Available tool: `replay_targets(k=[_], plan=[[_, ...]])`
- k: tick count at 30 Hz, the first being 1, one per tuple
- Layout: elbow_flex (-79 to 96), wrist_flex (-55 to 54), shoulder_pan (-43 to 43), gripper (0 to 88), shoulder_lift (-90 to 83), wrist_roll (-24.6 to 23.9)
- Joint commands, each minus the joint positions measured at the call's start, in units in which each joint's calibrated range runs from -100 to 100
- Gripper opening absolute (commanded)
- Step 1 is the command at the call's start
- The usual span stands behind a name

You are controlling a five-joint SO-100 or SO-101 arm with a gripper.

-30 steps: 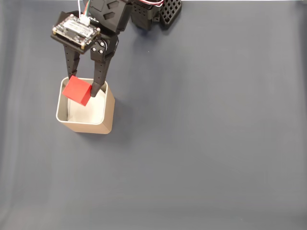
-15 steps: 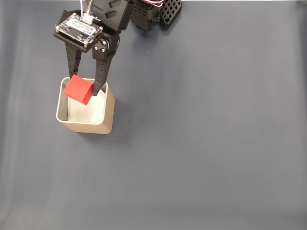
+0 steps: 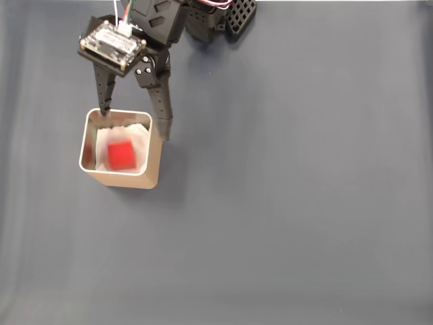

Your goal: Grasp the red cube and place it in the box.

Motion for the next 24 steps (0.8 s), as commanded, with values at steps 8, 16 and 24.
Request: replay_targets(k=[8,16,24], plan=[[1.0,-3.2,0.5,49.9,-1.9,0.3],[2.2,-4.6,0.5,51.4,-2.1,0.4],[2.9,-5.4,0.2,51.9,-2.5,0.1]])
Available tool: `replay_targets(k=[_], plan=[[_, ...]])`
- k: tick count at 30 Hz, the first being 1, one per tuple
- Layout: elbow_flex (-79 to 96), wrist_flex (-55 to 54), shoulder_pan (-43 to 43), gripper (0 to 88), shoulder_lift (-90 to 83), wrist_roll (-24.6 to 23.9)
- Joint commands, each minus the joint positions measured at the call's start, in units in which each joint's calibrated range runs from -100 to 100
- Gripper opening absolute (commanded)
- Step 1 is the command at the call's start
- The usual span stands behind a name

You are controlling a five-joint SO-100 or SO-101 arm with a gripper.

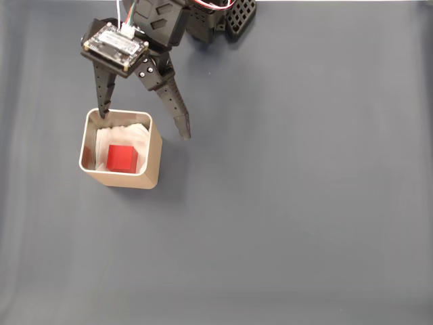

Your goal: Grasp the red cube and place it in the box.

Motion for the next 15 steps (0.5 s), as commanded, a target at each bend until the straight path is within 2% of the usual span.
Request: replay_targets(k=[1,9,13,15], plan=[[-0.6,-1.5,0.2,51.9,-1.2,0.0],[-0.6,-1.7,0.1,47.5,-1.1,-0.1],[-0.9,-1.7,-0.7,37.8,-1.2,-0.7],[-1.2,-1.7,-1.6,29.1,-1.5,-1.3]])
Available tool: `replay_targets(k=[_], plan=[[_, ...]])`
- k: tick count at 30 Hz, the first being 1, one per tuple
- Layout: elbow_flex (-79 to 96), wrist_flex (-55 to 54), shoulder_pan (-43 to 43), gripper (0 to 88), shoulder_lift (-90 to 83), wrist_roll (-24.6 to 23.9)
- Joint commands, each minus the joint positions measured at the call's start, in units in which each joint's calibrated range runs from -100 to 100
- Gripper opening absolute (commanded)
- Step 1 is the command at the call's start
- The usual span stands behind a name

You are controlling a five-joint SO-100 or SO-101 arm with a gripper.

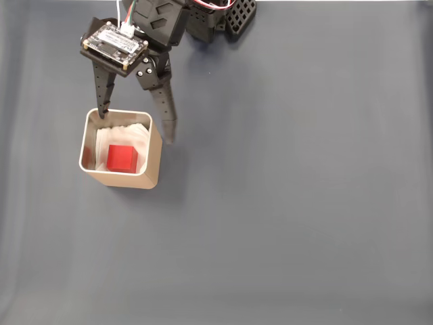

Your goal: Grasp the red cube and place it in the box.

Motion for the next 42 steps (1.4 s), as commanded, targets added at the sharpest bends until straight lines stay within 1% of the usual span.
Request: replay_targets(k=[1,6,10,18,27,33,37,42], plan=[[-1.5,-1.2,-2.0,25.3,-1.6,-1.3],[-2.7,-1.2,-5.2,9.2,-2.4,-3.8],[-2.9,-1.2,-7.8,0.1,-3.2,-5.4],[-2.0,2.0,-14.8,0.1,-7.0,-7.4],[6.3,3.2,-20.5,0.1,-12.5,-7.1],[13.9,4.8,-22.9,0.1,-18.7,-6.7],[18.9,7.1,-23.2,0.1,-23.1,-6.6],[25.2,7.3,-23.2,0.1,-26.7,-6.3]])
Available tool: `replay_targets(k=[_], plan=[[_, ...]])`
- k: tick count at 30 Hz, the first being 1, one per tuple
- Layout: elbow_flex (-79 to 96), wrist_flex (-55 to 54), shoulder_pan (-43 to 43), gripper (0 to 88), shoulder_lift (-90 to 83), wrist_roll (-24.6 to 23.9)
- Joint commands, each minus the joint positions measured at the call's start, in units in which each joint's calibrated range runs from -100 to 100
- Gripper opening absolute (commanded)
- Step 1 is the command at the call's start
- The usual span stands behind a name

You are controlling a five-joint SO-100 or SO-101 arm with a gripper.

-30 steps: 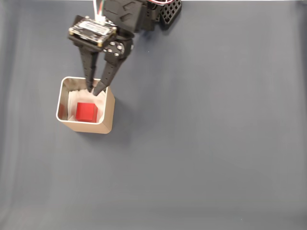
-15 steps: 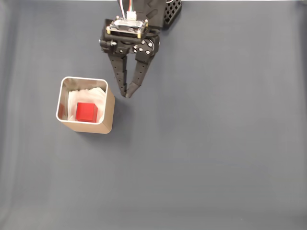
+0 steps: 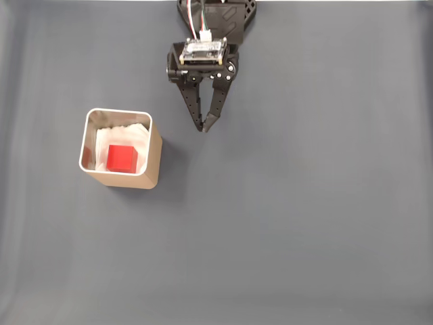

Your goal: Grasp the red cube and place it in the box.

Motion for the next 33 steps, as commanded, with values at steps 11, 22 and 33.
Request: replay_targets(k=[11,22,33], plan=[[11.7,1.8,2.4,0.1,-7.5,0.5],[11.8,12.6,1.8,0.1,-7.6,-1.1],[11.8,23.8,0.5,0.1,-7.6,-2.2]])
